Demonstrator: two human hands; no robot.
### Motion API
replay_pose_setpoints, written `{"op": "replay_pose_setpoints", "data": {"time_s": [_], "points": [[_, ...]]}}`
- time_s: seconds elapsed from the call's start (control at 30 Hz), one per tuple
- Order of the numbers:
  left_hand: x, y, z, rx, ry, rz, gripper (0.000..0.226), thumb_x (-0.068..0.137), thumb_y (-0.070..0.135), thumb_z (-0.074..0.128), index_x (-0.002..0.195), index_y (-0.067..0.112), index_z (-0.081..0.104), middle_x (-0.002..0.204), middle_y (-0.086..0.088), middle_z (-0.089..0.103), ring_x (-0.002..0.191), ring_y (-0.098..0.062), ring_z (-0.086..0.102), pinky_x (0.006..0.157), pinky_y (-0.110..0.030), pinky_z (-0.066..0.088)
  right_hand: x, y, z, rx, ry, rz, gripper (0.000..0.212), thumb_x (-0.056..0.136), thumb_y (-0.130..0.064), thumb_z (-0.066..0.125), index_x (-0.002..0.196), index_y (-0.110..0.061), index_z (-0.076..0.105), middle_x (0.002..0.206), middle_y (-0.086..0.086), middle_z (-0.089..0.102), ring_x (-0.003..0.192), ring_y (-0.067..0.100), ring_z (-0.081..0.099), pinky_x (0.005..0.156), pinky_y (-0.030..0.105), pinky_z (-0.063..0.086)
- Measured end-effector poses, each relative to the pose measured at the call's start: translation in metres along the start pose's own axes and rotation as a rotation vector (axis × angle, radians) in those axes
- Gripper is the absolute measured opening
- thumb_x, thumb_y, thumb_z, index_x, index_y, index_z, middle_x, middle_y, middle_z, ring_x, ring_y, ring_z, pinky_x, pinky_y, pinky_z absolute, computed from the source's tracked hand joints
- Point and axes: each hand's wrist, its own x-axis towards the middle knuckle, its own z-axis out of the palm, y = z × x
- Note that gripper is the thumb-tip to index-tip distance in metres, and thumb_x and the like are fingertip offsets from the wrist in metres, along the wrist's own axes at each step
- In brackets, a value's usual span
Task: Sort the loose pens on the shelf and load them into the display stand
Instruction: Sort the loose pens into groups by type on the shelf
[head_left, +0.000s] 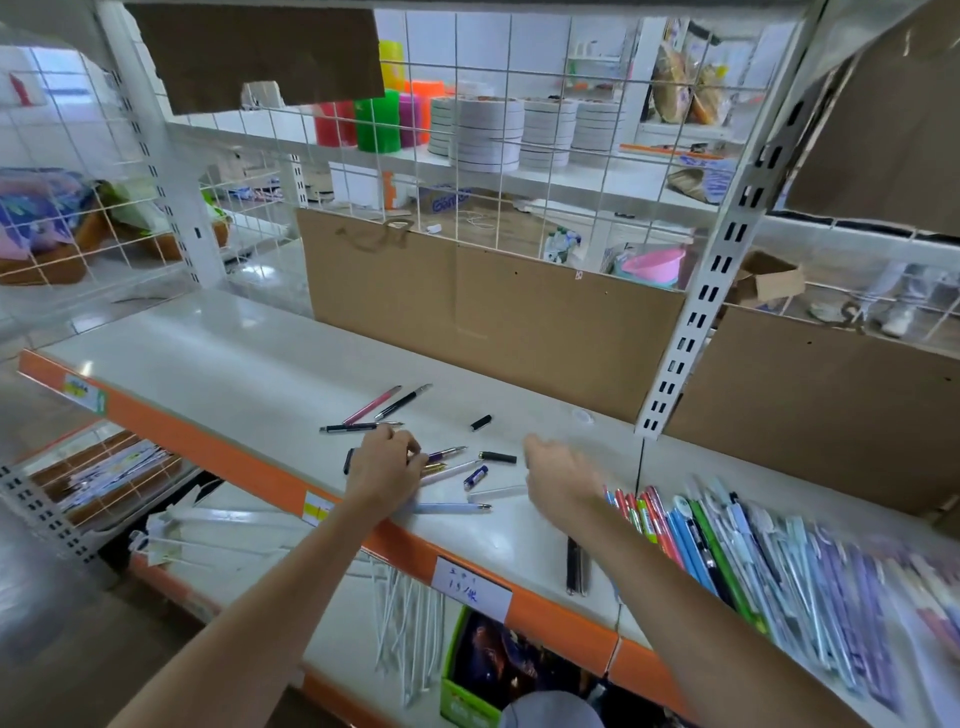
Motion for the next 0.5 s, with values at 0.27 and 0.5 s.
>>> {"op": "replay_pose_setpoints", "data": {"time_s": [0.27, 0.5], "points": [[0.013, 0.001, -0.007, 0.086, -0.249, 0.002, 0.024, 0.095, 0.029, 0.05, 0.107, 0.01, 0.058, 0.114, -0.011, 0.053, 0.113, -0.026, 0.047, 0.093, -0.038, 0.039, 0.041, -0.02, 0.029, 0.131, -0.076, -0.259, 0.016, 0.096, -0.016, 0.051, 0.108, -0.021, 0.059, 0.103, 0.004, 0.044, 0.095, 0.027, 0.054, 0.072, 0.033, 0.041], [-0.012, 0.015, -0.019, -0.072, -0.098, 0.039, 0.01, 0.099, 0.017, 0.041, 0.099, 0.011, 0.049, 0.102, -0.008, 0.062, 0.093, -0.026, 0.056, 0.081, -0.034, 0.041, 0.021, -0.007, 0.02, 0.751, -0.076, -0.078, 0.014, 0.094, -0.012, 0.053, 0.106, -0.012, 0.059, 0.094, 0.004, 0.061, 0.085, 0.016, 0.054, 0.066, 0.023, 0.04]]}}
